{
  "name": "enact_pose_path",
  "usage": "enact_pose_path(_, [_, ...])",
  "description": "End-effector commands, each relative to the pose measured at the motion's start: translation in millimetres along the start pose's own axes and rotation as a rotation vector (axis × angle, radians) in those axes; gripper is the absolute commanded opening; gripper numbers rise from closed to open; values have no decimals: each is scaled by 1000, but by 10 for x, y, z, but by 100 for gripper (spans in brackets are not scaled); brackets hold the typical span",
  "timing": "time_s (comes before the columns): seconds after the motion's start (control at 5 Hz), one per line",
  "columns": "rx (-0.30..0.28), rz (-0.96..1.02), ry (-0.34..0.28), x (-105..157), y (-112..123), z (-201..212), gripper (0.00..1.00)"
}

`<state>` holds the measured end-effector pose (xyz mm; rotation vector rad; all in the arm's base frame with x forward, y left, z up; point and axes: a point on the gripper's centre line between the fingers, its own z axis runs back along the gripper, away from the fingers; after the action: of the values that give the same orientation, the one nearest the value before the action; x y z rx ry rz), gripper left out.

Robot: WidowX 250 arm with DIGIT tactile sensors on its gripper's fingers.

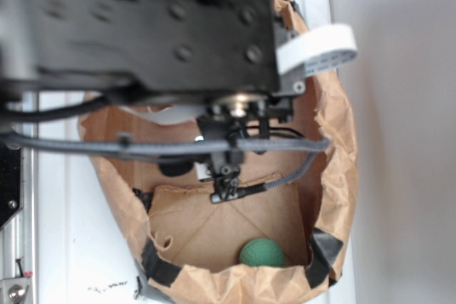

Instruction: Grab the pink bunny.

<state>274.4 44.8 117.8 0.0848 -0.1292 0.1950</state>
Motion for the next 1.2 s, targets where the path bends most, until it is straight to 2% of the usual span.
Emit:
enact_pose_path(0.0, [-18, 0, -48, 175, 49, -116, 100])
enact_pose_path(0.6, [29, 4, -65, 300, 95, -329, 100])
enact_pose_path(1.0, [125, 89, -141, 328, 72, -441, 100])
